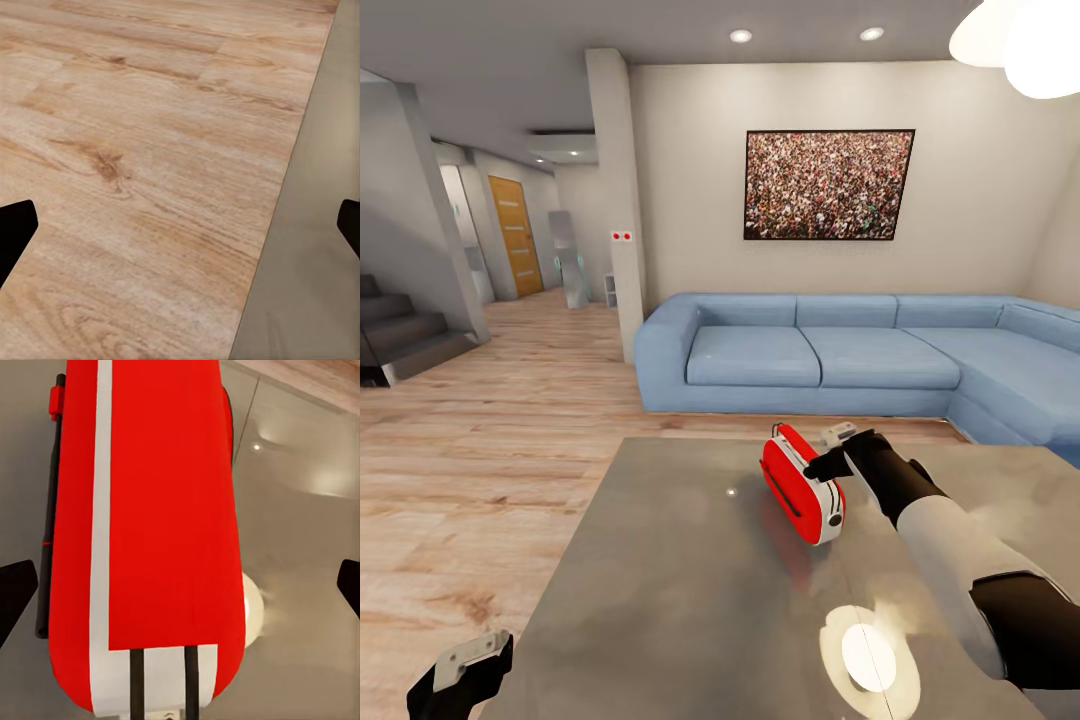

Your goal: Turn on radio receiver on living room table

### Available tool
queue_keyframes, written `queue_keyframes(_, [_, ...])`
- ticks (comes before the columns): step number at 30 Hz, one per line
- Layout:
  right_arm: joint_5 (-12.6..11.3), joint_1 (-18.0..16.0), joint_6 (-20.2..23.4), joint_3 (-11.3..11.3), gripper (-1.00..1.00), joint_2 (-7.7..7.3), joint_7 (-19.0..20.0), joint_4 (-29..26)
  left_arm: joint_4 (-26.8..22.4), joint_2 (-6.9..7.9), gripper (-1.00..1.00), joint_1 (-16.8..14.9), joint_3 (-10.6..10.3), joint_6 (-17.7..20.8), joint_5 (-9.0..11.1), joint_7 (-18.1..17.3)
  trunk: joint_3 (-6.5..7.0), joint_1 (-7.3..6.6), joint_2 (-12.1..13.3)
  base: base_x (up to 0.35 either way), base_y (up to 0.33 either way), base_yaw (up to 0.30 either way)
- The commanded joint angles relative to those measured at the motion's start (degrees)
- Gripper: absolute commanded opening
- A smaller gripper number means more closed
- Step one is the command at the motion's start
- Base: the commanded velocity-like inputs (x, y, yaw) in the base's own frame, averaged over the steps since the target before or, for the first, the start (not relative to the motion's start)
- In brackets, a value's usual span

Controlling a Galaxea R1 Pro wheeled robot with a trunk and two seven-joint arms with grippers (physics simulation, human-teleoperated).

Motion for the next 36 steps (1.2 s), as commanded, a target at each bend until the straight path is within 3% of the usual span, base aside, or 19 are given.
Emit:
queue_keyframes(1, [0.0, 0.0, -0.01, -0.01, 1.0, 0.01, 0.0, 0.0, 0.0, 0.0, 1.0, -0.01, 0.0, -0.01, 0.0, 0.0, 0.0, 0.0, 0.0, 0.0, 0.0, 0.0])
queue_keyframes(5, [0.0, 0.0, -0.04, 0.06, 1.0, 0.06, 0.0, 0.0, 0.0, 0.0, 1.0, 0.0, 0.0, -0.02, 0.0, 0.0, -0.72, 0.88, -1.6, 0.0, 0.0, 0.0])
queue_keyframes(21, [0.0, 0.0, -0.04, 0.08, 1.0, 0.07, 0.07, 0.0, 0.0, 0.0, 1.0, -0.04, 0.0, -0.02, 0.0, 0.0, -0.72, 0.88, -1.6, 0.0, 0.0, 0.0])
queue_keyframes(26, [-0.07, 0.0, -0.04, 0.13, 1.0, 0.1, 0.13, 0.07, 0.0, 0.0, 1.0, -0.02, 0.0, -0.02, 0.0, 0.0, -1.62, 1.98, -3.61, 0.0, 0.0, 0.0])
queue_keyframes(34, [-0.11, 0.0, -0.04, 0.16, 1.0, 0.15, 0.18, 0.85, 0.0, 0.0, 1.0, 0.0, 0.0, 0.01, 0.0, 0.0, -1.62, 1.98, -3.61, 0.0, 0.0, 0.0])
queue_keyframes(35, [-0.12, 0.0, -0.04, 0.16, -1.0, 0.15, 0.18, 0.85, 0.0, 0.0, 1.0, -0.01, 0.0, 0.01, 0.0, 0.0, -1.62, 1.98, -3.61, 0.0, 0.0, 0.0])
queue_keyframes(36, [-0.15, 0.0, -0.04, 0.16, -1.0, 0.15, 0.18, 0.9, 0.0, 0.0, 1.0, -0.01, 0.0, 0.01, 0.0, 0.0, -1.62, 1.98, -3.61, 0.0, 0.0, 0.0])
